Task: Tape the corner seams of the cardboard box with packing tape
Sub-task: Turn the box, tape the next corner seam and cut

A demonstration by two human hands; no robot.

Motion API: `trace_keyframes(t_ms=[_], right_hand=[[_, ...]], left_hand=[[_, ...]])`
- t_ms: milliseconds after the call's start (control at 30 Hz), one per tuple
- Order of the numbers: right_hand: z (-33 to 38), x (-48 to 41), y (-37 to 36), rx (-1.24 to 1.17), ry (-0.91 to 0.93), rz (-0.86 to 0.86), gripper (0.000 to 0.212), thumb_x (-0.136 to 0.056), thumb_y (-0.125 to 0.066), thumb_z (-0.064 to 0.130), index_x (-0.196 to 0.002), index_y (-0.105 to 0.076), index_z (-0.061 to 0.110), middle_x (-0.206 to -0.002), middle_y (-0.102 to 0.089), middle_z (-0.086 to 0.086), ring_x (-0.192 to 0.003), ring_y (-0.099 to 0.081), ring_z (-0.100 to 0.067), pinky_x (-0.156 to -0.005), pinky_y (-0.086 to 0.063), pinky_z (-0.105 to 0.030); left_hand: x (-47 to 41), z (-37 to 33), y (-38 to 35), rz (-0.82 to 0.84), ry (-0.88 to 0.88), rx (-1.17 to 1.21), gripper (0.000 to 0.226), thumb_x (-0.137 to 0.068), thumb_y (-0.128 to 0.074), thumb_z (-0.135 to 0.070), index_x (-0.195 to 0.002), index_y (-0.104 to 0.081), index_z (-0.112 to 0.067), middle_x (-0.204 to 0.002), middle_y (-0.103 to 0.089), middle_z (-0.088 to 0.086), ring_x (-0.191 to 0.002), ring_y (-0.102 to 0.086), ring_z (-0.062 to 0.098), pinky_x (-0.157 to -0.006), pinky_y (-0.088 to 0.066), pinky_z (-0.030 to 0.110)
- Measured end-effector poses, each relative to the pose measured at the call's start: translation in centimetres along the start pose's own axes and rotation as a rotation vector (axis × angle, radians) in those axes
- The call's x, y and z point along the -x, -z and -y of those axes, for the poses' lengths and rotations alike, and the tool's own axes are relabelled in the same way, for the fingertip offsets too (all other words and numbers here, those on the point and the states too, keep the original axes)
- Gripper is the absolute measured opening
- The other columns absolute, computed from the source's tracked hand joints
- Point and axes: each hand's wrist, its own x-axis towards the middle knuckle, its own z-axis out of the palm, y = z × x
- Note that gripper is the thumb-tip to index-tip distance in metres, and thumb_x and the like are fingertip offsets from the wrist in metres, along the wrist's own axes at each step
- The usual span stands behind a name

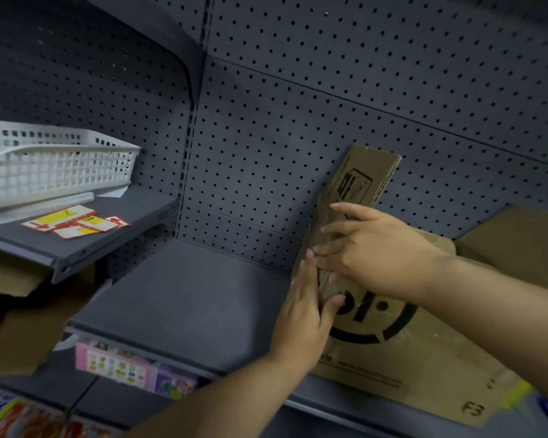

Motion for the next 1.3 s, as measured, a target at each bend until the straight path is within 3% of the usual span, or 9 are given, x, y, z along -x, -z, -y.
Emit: trace_keyframes(t_ms=[100, 233, 300, 533, 633, 833, 1033, 1167, 1300], right_hand=[[-0.1, 0.0, -0.1, 0.002, 0.013, 0.036, 0.039, -0.089, -0.035, 0.030, -0.111, -0.067, 0.030, -0.118, -0.066, 0.012, -0.132, -0.043, -0.016, -0.109, 0.017, -0.035], [-0.5, 0.4, -0.2, 0.009, 0.022, -0.085, 0.052, -0.089, -0.025, 0.047, -0.111, -0.068, 0.027, -0.106, -0.072, 0.012, -0.116, -0.059, -0.016, -0.113, -0.010, -0.041], [-0.6, 0.8, -0.7, -0.001, -0.014, -0.149, 0.054, -0.089, -0.025, 0.047, -0.115, -0.066, 0.024, -0.106, -0.072, 0.010, -0.111, -0.062, -0.017, -0.110, -0.016, -0.042], [-1.2, 0.6, -1.6, -0.030, -0.060, -0.225, 0.033, -0.084, -0.042, 0.037, -0.091, -0.074, 0.036, -0.100, -0.073, 0.015, -0.109, -0.063, -0.016, -0.113, -0.006, -0.038], [-1.1, 0.3, -1.5, -0.033, -0.045, -0.281, 0.016, -0.080, -0.062, 0.032, -0.089, -0.075, 0.034, -0.095, -0.074, 0.014, -0.107, -0.065, -0.017, -0.111, -0.014, -0.039], [-1.7, 1.1, -0.5, -0.023, -0.084, -0.172, 0.057, -0.087, -0.027, 0.054, -0.114, -0.066, 0.023, -0.106, -0.072, 0.010, -0.113, -0.061, -0.017, -0.110, -0.013, -0.041], [-1.5, 1.6, 0.1, -0.115, -0.155, -0.185, 0.058, -0.088, -0.023, 0.060, -0.117, -0.064, 0.031, -0.111, -0.069, 0.015, -0.115, -0.060, -0.016, -0.110, -0.014, -0.042], [-1.6, 1.6, -0.4, -0.090, -0.195, -0.236, 0.042, -0.085, -0.034, 0.047, -0.106, -0.069, 0.037, -0.101, -0.072, 0.018, -0.108, -0.064, -0.016, -0.108, -0.015, -0.040], [-1.0, 1.3, -1.0, -0.066, -0.223, -0.285, 0.022, -0.077, -0.067, 0.039, -0.099, -0.072, 0.037, -0.093, -0.074, 0.017, -0.105, -0.065, -0.017, -0.107, -0.014, -0.041]], left_hand=[[-0.1, 0.4, -0.2, -0.016, -0.010, 0.018, 0.075, -0.075, -0.018, -0.080, -0.137, 0.009, -0.048, -0.152, -0.002, -0.024, -0.140, -0.014, -0.001, -0.109, -0.032, 0.026], [-0.2, 0.4, 0.0, 0.003, -0.031, 0.029, 0.072, -0.074, -0.020, -0.080, -0.133, 0.012, -0.052, -0.144, 0.005, -0.035, -0.133, -0.006, -0.015, -0.104, -0.025, 0.010], [-0.2, 0.4, 0.0, 0.000, -0.035, 0.043, 0.071, -0.075, -0.021, -0.080, -0.133, 0.011, -0.054, -0.145, 0.006, -0.035, -0.129, -0.002, -0.023, -0.102, -0.023, 0.005], [-0.1, 0.5, -0.4, 0.012, 0.038, 0.071, 0.083, -0.065, -0.012, -0.088, -0.133, 0.009, -0.046, -0.148, -0.002, -0.027, -0.133, -0.007, -0.013, -0.098, -0.013, -0.003], [-0.1, 0.6, -0.4, 0.009, 0.040, 0.071, 0.084, -0.065, -0.011, -0.089, -0.134, 0.009, -0.045, -0.148, -0.003, -0.026, -0.131, -0.006, -0.015, -0.098, -0.011, -0.006], [-0.1, 0.3, -0.1, 0.036, 0.046, 0.065, 0.079, -0.061, -0.010, -0.091, -0.128, 0.012, -0.054, -0.149, 0.000, -0.026, -0.128, -0.007, -0.017, -0.096, -0.015, -0.003], [-0.1, 0.4, -0.2, 0.035, 0.039, 0.059, 0.079, -0.064, -0.010, -0.090, -0.130, 0.010, -0.053, -0.149, 0.000, -0.026, -0.134, -0.007, -0.012, -0.093, -0.014, -0.006], [0.0, 0.3, -0.1, 0.038, 0.056, 0.038, 0.073, -0.067, -0.017, -0.085, -0.127, 0.013, -0.056, -0.147, -0.002, -0.027, -0.131, -0.011, -0.012, -0.096, -0.019, 0.003], [0.1, 0.0, 0.1, 0.034, 0.046, 0.031, 0.068, -0.071, -0.015, -0.082, -0.127, 0.012, -0.055, -0.147, -0.003, -0.026, -0.135, -0.012, -0.007, -0.097, -0.017, 0.002]])
